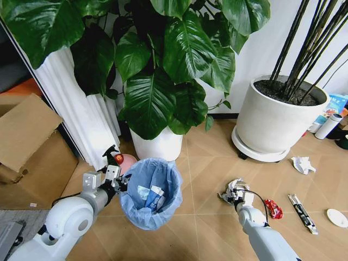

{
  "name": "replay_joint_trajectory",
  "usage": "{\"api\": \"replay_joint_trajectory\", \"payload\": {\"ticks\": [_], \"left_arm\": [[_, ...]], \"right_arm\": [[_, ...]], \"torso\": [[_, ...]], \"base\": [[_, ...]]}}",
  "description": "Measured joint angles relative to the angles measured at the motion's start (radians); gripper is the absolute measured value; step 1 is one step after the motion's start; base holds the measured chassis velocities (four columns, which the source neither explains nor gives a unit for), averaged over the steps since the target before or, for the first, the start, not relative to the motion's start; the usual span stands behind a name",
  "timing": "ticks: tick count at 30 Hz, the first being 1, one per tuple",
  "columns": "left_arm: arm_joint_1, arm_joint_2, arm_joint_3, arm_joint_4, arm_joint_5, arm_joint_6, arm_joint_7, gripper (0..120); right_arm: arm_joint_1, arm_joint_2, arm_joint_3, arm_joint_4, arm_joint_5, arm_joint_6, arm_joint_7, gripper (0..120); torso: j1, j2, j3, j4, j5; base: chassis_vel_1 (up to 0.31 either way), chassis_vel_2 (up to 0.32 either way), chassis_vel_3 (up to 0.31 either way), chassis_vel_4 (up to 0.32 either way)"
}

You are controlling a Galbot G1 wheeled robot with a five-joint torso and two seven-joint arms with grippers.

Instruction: Pick up the trash bin and place the garbage on the floor into it.

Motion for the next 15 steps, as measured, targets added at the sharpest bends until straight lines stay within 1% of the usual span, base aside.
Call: {"api": "replay_joint_trajectory", "payload": {"ticks": [1, 2, 3, 5, 6, 7, 8, 9, 12, 13, 14, 15], "left_arm": [[0.000, 0.000, 0.000, 0.000, 0.000, 0.000, 0.000, 0], [0.000, 0.000, 0.000, 0.000, 0.000, 0.000, 0.000, 0], [0.001, 0.000, 0.000, 0.000, 0.000, 0.000, 0.000, 0], [0.001, 0.000, 0.000, -0.001, 0.000, 0.000, 0.000, 0], [0.001, 0.000, 0.000, -0.001, 0.000, 0.000, 0.000, 0], [0.002, 0.001, 0.000, -0.001, 0.000, 0.000, 0.000, 0], [0.002, 0.002, 0.001, -0.001, 0.000, 0.000, 0.000, 0], [0.002, 0.002, 0.001, -0.001, 0.000, 0.000, 0.000, 0], [0.004, 0.005, 0.001, -0.002, 0.000, 0.000, 0.001, 0], [0.004, 0.005, 0.001, -0.002, 0.000, 0.000, 0.001, 0], [0.006, 0.006, 0.001, -0.003, 0.000, 0.000, 0.001, 0], [0.008, 0.007, 0.001, -0.005, -0.001, 0.000, 0.001, 0]], "right_arm": [[0.001, 0.001, 0.000, -0.002, 0.000, 0.002, 0.000, 51], [0.001, 0.001, 0.000, -0.002, 0.000, 0.002, 0.000, 51], [0.001, 0.002, 0.000, -0.003, 0.000, 0.004, 0.001, 44], [0.000, 0.003, 0.000, -0.003, 0.000, 0.005, 0.002, 36], [0.000, 0.003, 0.000, -0.003, 0.000, 0.005, 0.002, 36], [0.000, 0.003, 0.000, -0.003, 0.000, 0.006, 0.002, 32], [-0.001, 0.004, -0.001, -0.003, 0.000, 0.007, 0.003, 26], [-0.001, 0.004, -0.001, -0.003, 0.000, 0.007, 0.003, 26], [-0.001, 0.008, 0.000, -0.003, 0.000, 0.010, 0.003, 11], [-0.001, 0.008, 0.000, -0.003, 0.000, 0.010, 0.003, 11], [-0.001, 0.009, 0.001, -0.002, 0.000, 0.011, 0.003, 4], [-0.002, 0.009, 0.004, 0.003, 0.000, 0.013, 0.004, 1]], "torso": [[0.000, 0.000, 0.000, 0.0000, 0.0000], [0.000, 0.000, 0.000, 0.0000, 0.0000], [0.000, 0.000, 0.000, 0.0000, 0.0000], [0.000, 0.000, 0.000, 0.0000, 0.0001], [0.000, 0.000, 0.000, 0.0000, 0.0001], [0.000, 0.000, 0.000, 0.0000, 0.0000], [0.000, 0.000, 0.000, 0.0000, 0.0000], [0.000, 0.000, 0.000, 0.0000, 0.0000], [0.000, 0.000, 0.000, 0.0000, 0.0002], [0.000, 0.000, 0.000, 0.0000, 0.0002], [0.000, 0.000, 0.000, 0.0000, 0.0002], [0.000, 0.000, 0.000, 0.0000, 0.0003]], "base": [[0.000, 0.000, 0.000, 0.000], [0.000, 0.000, 0.000, 0.000], [0.000, 0.000, 0.000, 0.000], [0.000, 0.000, 0.000, 0.000], [0.000, 0.000, 0.000, 0.000], [0.000, 0.000, 0.000, 0.000], [0.000, 0.000, 0.000, 0.000], [0.000, 0.000, 0.000, 0.000], [0.000, 0.000, 0.000, 0.000], [0.000, 0.000, 0.000, 0.000], [0.000, 0.000, 0.000, 0.000], [0.000, 0.000, 0.000, 0.000]]}}
